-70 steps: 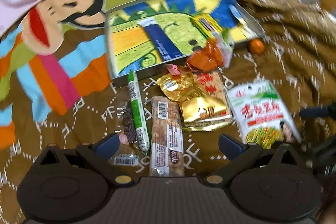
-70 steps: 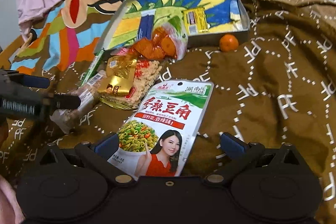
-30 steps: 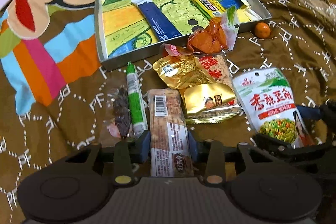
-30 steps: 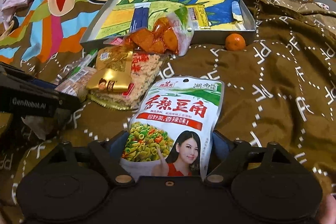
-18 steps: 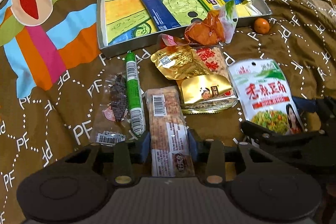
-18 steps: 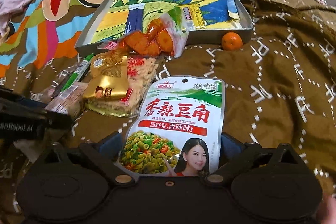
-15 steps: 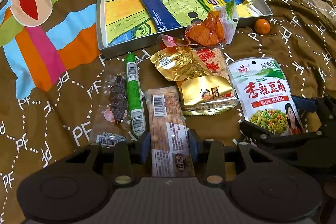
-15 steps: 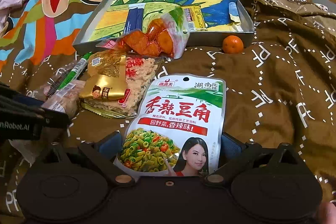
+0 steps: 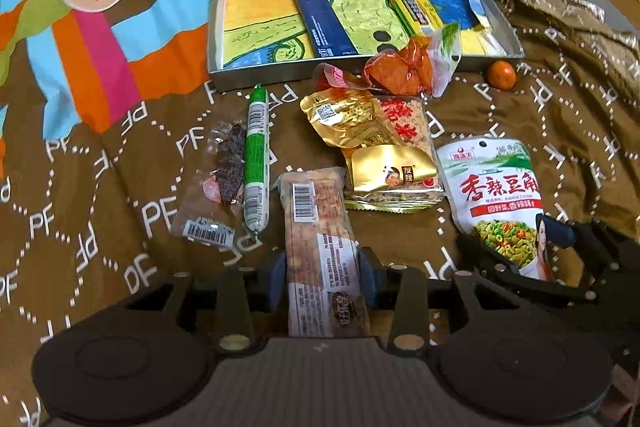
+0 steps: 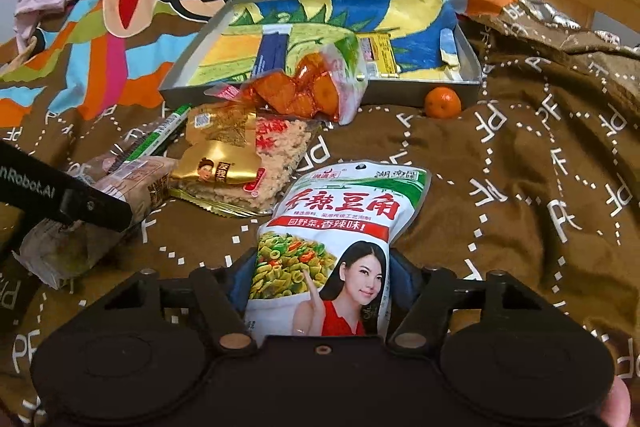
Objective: Organize snacks
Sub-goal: 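Lift and carry the bean bag and brown bar into the metal tray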
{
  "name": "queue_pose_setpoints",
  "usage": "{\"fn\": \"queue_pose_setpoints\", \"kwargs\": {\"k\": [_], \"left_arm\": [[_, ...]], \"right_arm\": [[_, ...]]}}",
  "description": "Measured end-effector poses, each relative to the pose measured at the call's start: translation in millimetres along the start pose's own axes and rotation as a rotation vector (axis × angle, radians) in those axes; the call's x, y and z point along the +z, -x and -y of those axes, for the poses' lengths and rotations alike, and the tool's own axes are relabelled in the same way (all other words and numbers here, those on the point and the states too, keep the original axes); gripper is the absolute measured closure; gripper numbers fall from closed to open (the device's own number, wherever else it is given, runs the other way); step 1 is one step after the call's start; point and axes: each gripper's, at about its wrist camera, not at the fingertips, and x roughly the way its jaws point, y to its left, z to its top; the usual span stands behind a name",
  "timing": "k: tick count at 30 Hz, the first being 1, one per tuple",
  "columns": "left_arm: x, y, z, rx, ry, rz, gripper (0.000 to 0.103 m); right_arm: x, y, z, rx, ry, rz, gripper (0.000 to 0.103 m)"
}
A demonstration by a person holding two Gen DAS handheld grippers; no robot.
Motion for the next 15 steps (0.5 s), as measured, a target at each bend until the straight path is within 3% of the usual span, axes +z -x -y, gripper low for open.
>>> {"fn": "queue_pose_setpoints", "kwargs": {"k": [7, 15], "left_arm": [[-3.1, 13.6, -0.9, -0.053, 0.041, 0.028, 0.061], [-4.8, 22.7, -1.9, -0.062, 0.070, 0.062, 0.062]], "right_arm": [[-3.9, 15.2, -9.9, -0.035, 0.109, 0.088, 0.037], [-2.8, 23.9, -14.9, -0.063, 0.177, 0.175, 0.037]]}}
